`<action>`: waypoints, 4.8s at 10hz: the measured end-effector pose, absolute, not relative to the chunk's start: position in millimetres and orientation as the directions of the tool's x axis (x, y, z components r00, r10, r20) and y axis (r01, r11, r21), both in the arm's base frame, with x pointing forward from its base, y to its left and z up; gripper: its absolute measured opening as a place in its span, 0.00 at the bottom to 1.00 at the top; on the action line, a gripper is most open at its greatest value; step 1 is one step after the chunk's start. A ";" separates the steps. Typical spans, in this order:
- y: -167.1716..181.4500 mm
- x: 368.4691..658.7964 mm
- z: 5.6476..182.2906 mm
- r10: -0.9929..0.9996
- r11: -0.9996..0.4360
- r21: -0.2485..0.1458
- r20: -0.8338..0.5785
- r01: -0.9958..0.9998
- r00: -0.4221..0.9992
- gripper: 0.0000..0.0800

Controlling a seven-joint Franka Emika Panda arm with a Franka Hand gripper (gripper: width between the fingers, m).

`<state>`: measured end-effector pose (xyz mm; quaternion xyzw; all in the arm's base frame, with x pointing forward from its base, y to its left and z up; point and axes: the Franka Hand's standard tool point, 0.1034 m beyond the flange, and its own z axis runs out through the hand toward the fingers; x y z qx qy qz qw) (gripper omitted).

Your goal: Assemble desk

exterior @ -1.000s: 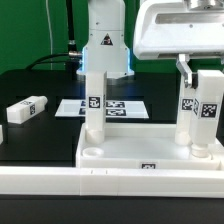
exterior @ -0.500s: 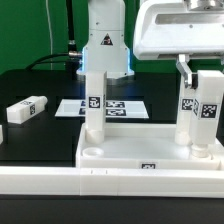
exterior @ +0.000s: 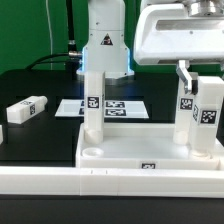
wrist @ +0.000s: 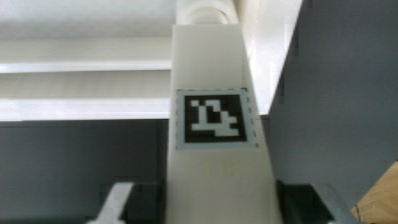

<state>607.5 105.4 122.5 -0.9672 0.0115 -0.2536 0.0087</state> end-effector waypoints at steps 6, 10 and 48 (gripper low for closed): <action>104.6 610.2 120.1 -0.018 -1.000 -0.009 0.532 -0.016 0.847 0.36; 103.8 610.1 119.4 -0.018 -1.000 -0.008 0.530 -0.016 0.848 0.73; 98.5 634.2 121.7 -0.223 -0.973 -0.078 0.045 -0.219 0.974 0.36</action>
Offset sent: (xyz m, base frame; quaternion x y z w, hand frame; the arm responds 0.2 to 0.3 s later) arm -0.0043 0.0043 -0.0109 0.0083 0.0086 -0.0127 0.9998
